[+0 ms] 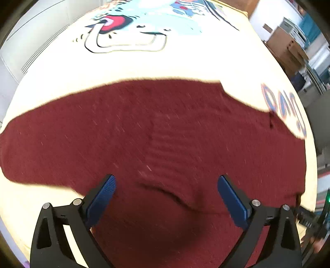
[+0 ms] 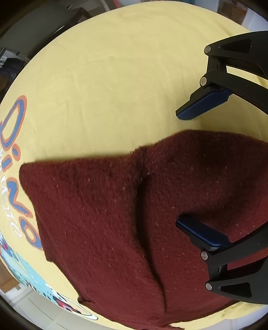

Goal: Fold small clothes
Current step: 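Lay the held sleeve across the sweater body with the left gripper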

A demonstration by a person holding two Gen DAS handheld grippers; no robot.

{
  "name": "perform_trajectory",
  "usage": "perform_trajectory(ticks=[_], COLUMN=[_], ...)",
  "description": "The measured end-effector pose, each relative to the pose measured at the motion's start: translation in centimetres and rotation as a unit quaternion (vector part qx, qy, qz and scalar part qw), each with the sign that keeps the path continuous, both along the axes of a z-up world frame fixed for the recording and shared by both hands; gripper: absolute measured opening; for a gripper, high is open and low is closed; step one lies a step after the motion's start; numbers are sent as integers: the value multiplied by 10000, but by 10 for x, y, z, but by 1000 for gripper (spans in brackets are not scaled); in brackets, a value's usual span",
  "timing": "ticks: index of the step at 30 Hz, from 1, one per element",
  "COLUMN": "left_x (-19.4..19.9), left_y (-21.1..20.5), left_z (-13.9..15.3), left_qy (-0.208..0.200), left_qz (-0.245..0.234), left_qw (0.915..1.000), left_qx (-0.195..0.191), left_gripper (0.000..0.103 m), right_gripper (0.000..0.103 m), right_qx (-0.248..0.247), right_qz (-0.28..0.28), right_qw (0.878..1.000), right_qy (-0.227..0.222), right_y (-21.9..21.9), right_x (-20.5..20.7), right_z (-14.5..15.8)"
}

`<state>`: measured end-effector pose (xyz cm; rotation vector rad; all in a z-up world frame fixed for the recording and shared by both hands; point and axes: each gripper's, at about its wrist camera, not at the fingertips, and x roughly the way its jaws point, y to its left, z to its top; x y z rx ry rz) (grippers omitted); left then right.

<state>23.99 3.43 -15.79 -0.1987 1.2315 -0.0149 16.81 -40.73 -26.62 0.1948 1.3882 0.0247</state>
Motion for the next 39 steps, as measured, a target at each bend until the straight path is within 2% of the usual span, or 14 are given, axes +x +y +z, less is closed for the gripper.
perform_trajectory(ticks=[3, 8, 10, 13, 14, 15, 16, 17, 19, 21, 29, 31, 37, 39], left_x=[16, 35, 36, 35, 34, 31, 30, 28, 23, 20, 5, -1, -6, -1], left_y=[12, 16, 6, -16, -21, -25, -29, -32, -40, -43, -33, -27, -29, -28], left_z=[-3, -34, -45, -55, -58, -60, -63, -63, -61, -60, -36, -37, -41, -41], left_qy=[95, 447, 515, 548, 570, 609, 663, 652, 591, 559, 169, 144, 287, 296], left_qz=[-29, -114, -321, -689, -756, -842, -921, -966, -1208, -1260, -1294, -1281, -1288, -1285], left_qw=[9999, 9988, 9979, 9961, 9955, 9945, 9935, 9931, 9908, 9904, 9914, 9915, 9912, 9912], left_qx=[-72, -168, -246, 29, 99, 94, 47, 117, 166, 67, -6, 162, 98, 95], left_gripper=[97, 95, 89, 85, 80, 63, 54, 49, 21, 13, 10, 10, 10, 10], right_gripper=[95, 95, 95, 95, 95, 95, 95, 95, 95, 95, 95, 95, 94, 70], right_qx=[-19, -69, -104, -176, -178, -171, -163, -163, -157, -107, 88, 67, 605, 627], right_qz=[96, 123, 109, 16, -27, -69, -115, -140, -174, -197, -94, -122, -304, -389], right_qw=[9999, 9999, 9999, 9998, 9998, 9998, 9998, 9997, 9997, 9996, 9986, 9986, 9977, 9973], right_qy=[-31, -47, -28, -11, -13, -23, -43, -62, -102, -152, -512, -510, -36, 28], right_y=[11, 20, 20, 17, 16, 15, 13, 13, 11, 10, 4, -1, -10, -8], right_x=[2, 7, 10, 8, 9, 10, 11, 12, 17, 19, 50, 57, 78, 79], right_z=[3, 6, 7, 9, 10, 11, 12, 13, 16, 21, 54, 47, 2, -9])
